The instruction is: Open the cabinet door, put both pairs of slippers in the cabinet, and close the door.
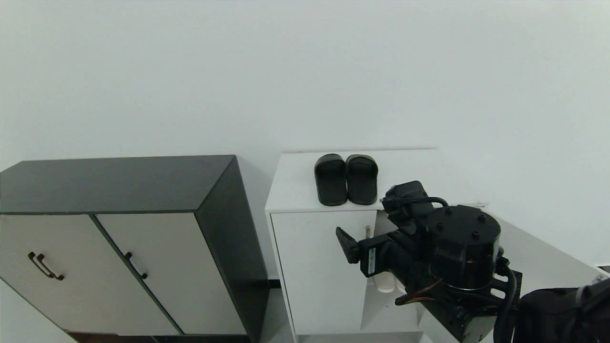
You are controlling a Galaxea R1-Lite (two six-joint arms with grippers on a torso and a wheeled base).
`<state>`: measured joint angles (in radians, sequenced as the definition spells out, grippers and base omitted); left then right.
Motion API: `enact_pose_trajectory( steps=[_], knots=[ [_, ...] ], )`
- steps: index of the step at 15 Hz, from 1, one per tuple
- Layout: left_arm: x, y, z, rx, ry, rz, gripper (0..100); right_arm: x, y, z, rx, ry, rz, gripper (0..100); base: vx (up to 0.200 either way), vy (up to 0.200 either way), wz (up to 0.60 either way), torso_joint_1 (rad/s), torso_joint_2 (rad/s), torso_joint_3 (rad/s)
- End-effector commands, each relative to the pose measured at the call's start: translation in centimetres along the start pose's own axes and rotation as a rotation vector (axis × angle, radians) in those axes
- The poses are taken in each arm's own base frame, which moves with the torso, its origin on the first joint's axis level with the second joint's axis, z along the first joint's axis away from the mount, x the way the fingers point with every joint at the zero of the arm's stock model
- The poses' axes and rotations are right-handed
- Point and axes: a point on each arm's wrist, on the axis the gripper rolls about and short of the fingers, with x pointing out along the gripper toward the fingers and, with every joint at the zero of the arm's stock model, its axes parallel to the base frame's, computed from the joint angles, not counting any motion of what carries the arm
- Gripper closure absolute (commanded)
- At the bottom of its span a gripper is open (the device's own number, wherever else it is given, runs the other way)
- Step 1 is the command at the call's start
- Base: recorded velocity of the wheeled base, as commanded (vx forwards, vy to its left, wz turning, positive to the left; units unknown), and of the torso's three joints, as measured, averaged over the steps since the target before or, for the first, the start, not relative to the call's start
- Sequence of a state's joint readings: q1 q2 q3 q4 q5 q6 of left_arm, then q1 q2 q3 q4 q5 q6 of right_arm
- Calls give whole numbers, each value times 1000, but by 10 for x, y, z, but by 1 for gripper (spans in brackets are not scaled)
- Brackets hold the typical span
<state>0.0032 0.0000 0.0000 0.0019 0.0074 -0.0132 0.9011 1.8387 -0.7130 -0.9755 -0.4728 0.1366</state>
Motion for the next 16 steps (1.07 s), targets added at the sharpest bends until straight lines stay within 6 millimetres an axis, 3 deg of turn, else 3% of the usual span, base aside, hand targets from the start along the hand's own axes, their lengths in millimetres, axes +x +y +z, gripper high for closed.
enact_pose_trajectory(
  steps=[1, 8, 13, 16],
  knots=[
    [0, 0, 0, -1, 1, 0, 100, 0, 0, -1, -1, 3, -2, 0, 200, 0, 0, 17, 7, 2],
    [0, 0, 0, -1, 0, 0, 100, 3, 0, -7, -10, 19, -4, 0, 200, 0, 0, 5, 3, 4],
    [0, 0, 0, -1, 1, 0, 100, 10, 3, -14, 1, 50, -14, 0, 0, 0, 0, 0, 0, 0],
    [0, 0, 0, 1, 1, 0, 100, 43, -1, -22, 35, 87, -71, 0, 0, 0, 0, 0, 0, 0]
  ],
)
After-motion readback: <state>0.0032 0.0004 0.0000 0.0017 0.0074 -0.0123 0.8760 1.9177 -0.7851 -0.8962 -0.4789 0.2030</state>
